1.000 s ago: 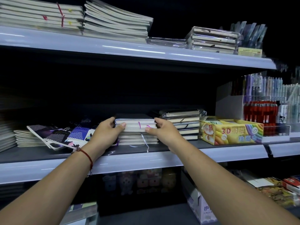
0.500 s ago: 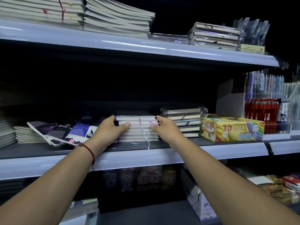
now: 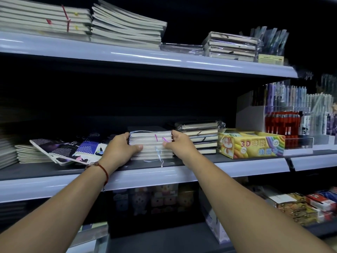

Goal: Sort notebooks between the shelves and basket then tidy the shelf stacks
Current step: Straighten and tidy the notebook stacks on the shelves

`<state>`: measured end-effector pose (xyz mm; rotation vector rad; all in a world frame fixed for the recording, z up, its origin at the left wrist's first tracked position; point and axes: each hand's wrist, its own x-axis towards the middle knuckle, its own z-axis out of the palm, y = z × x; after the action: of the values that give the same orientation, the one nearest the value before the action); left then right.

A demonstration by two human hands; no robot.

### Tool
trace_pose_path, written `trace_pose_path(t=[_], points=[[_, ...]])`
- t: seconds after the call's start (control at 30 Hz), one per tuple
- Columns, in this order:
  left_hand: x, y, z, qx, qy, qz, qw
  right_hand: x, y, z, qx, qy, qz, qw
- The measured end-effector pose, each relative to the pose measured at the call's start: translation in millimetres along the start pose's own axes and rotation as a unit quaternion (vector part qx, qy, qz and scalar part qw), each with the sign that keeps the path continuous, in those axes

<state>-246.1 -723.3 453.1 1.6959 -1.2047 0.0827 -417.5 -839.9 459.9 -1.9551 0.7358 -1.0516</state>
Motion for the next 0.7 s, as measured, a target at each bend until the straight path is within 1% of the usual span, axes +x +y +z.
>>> trace_pose_path(t=[0.07,0.13,0.23,0.37,0.47,0.5,0.6,0.7], points=[[-1,2,-2,0.045,0.029,-0.006,0.999,-5,-3,-1,-0.013,0.020,-0.007,1.000],[-3,3,-2,0.058,0.041,-0.010,0.997,-7,-4,-2,-0.027,0.046,-0.014,0.998],[-7,1,-3,0.008,0.035,-0.016,0.999,-8,-3,-4,-0.021,0.060,-0.018,0.998],[-5,-1,-3,-0.039,0.060,-0.026,0.997,-10,-4,-9,-0.007,0.036,-0.025,0.999],[-8,3,-2,-0.051,0.058,-0.030,0.997,-12,-5,-12,0.030,0.013,0.000,0.999],[-9,5,-2,-0.039,0.057,-0.027,0.997,-11,-4,-11,0.030,0.023,-0.001,0.999],[-14,12,-3,-0.030,0.056,-0.045,0.997,-10,-1,-5,0.034,0.083,-0.011,0.996],[-14,15,-3,-0.002,0.075,-0.055,0.996,-9,1,-3,0.040,0.104,-0.009,0.994]])
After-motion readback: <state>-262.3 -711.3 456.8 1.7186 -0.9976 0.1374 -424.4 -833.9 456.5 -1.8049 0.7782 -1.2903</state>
